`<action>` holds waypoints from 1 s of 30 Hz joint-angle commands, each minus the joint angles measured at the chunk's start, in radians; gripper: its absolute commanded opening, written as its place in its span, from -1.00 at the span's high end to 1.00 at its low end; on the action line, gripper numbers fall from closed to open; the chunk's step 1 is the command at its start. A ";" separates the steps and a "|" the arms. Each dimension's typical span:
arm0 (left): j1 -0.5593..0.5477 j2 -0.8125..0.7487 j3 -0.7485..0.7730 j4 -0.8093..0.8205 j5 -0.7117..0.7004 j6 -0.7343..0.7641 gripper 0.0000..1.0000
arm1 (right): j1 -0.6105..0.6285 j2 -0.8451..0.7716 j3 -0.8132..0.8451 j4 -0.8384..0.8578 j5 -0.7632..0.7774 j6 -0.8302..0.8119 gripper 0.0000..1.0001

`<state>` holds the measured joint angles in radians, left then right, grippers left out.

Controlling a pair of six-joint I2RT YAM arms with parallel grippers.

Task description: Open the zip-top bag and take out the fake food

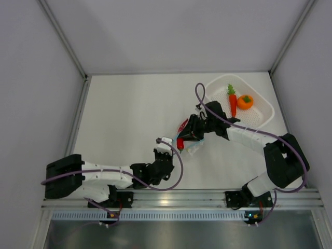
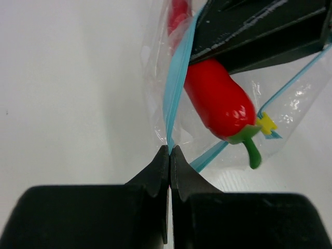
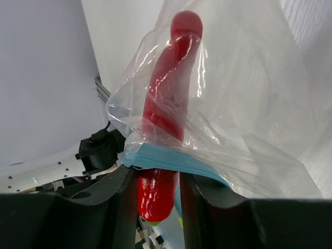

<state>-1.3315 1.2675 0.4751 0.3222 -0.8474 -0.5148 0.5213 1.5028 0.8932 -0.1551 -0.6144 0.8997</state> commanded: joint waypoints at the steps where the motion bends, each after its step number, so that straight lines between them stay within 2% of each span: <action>1: -0.008 0.032 0.010 -0.245 -0.207 -0.062 1.00 | -0.044 -0.065 -0.017 0.132 -0.025 0.045 1.00; 6: -0.008 0.024 0.071 -0.262 -0.297 -0.093 1.00 | 0.006 -0.079 -0.028 0.126 -0.042 0.044 1.00; 15: 0.002 0.044 0.203 -0.256 -0.430 -0.008 1.00 | 0.112 -0.084 -0.048 0.172 -0.117 0.051 1.00; 22: 0.055 0.003 0.229 -0.224 -0.363 0.053 1.00 | 0.183 -0.105 -0.027 0.094 -0.126 -0.008 1.00; 30: 0.132 -0.039 0.246 -0.196 -0.274 0.139 1.00 | 0.200 -0.128 -0.005 0.019 -0.153 -0.108 1.00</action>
<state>-1.2213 1.2602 0.6830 0.0902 -1.1515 -0.4175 0.7109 1.4200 0.8467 -0.1223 -0.7357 0.8474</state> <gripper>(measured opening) 0.020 0.315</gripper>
